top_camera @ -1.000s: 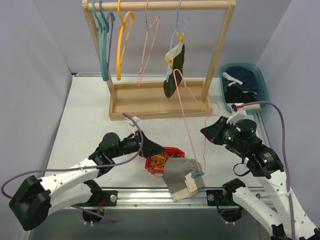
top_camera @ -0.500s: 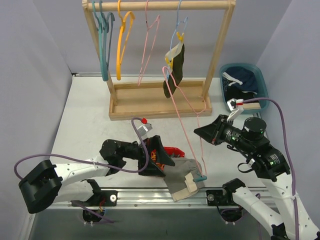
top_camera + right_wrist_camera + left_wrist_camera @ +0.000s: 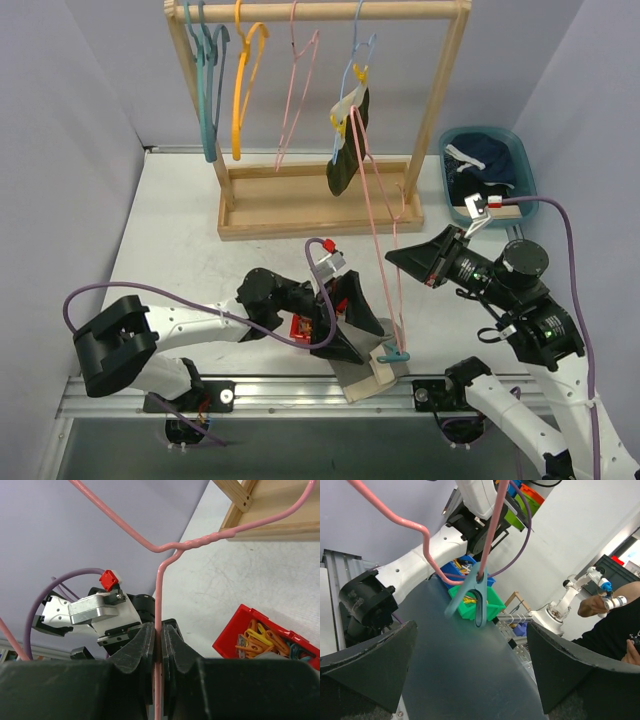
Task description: Remove the underwear clipped to the hanger
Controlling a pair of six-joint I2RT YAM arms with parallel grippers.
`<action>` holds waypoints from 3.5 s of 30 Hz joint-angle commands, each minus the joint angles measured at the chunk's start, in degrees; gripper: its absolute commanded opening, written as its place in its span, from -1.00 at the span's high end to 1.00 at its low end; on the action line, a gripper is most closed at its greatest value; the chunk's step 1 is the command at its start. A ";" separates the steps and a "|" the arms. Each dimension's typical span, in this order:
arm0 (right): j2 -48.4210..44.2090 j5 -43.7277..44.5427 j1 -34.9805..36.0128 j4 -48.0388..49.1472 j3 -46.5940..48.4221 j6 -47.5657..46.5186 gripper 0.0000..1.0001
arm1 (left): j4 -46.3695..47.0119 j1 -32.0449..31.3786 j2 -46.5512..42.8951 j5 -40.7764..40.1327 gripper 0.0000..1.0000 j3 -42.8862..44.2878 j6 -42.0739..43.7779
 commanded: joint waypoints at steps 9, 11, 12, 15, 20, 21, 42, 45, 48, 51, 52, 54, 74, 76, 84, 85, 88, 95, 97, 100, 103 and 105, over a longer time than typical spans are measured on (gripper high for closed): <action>-0.10 -1.82 -0.12 4.32 -1.86 3.14 1.00 | -9.86 -0.97 0.08 -0.95 -1.00 6.76 11.11; 0.16 -0.50 -0.12 4.23 -2.04 2.79 1.00 | -9.77 -1.59 0.96 0.19 -1.00 7.81 10.85; 0.25 -0.06 -0.21 4.31 -2.13 2.61 1.00 | -9.77 -2.20 1.31 1.06 -0.90 8.08 10.85; 0.25 2.92 -0.21 4.23 -2.04 2.79 1.00 | -9.77 -3.17 1.14 1.95 -0.83 8.52 10.93; 0.25 6.18 -0.21 4.40 -1.42 3.66 1.00 | -17.13 -4.31 -0.18 1.69 -0.71 9.22 15.75; 0.34 7.40 -0.21 4.40 -1.16 3.93 1.00 | -17.67 -4.40 -0.44 1.78 -0.64 9.40 16.12; -0.45 9.35 -0.30 3.79 -1.16 3.58 1.00 | -24.88 -4.58 -4.92 2.65 0.95 8.70 19.28; -0.63 9.27 -0.21 3.00 -0.29 2.44 1.00 | -31.11 -3.71 -7.90 2.66 0.95 7.21 21.30; -0.89 8.13 -0.21 2.73 -0.28 1.65 1.00 | -37.79 -1.69 -12.90 0.73 0.94 4.84 23.76; -1.06 6.81 -0.21 2.82 -0.28 1.03 1.00 | -40.79 0.95 -16.95 0.90 0.95 2.37 24.12; -1.07 5.93 -0.21 2.82 -0.28 0.85 1.00 | -43.75 1.74 -17.75 0.81 0.95 1.93 24.55; -1.24 5.22 -0.21 2.82 -0.28 0.68 1.00 | -46.58 2.80 -19.34 0.46 0.95 1.84 26.22; -2.82 19.97 -0.30 -15.53 3.32 -12.50 1.00 | -104.60 7.72 -10.48 -43.74 0.95 18.80 27.91; -2.91 23.83 -0.30 -17.47 3.24 -13.12 1.00 | -107.22 7.64 -6.26 -45.94 0.95 21.86 27.11; -4.66 30.53 -0.21 -22.40 0.16 -13.12 1.00 | -116.38 6.67 7.11 -50.78 0.21 31.98 26.67; -4.76 30.88 -0.30 -22.49 -0.02 -12.95 1.00 | -116.12 6.58 7.29 -50.78 0.10 32.25 26.58; -5.20 31.58 -0.21 -22.58 -0.81 -12.68 1.00 | -116.12 6.14 7.29 -52.00 -0.44 33.13 26.14; -5.46 35.62 -0.21 -23.63 -1.42 -12.07 1.00 | -116.91 4.91 4.84 -51.66 -0.92 33.74 24.74; -5.02 38.08 -0.21 -24.42 -1.42 -11.98 1.00 | -117.26 4.04 3.52 -52.53 -0.93 34.09 23.60; -3.36 43.16 -0.21 -25.83 -0.29 -12.51 1.00 | -118.66 2.98 -1.13 -57.09 -0.90 34.89 21.49; 1.03 50.64 -0.21 -30.74 1.56 -11.45 1.00 | -119.46 2.89 -8.42 -60.88 -0.89 34.71 19.90; 6.12 53.64 -0.21 -33.21 2.27 -12.68 1.00 | -120.07 3.07 -13.87 -63.96 -0.88 34.27 18.94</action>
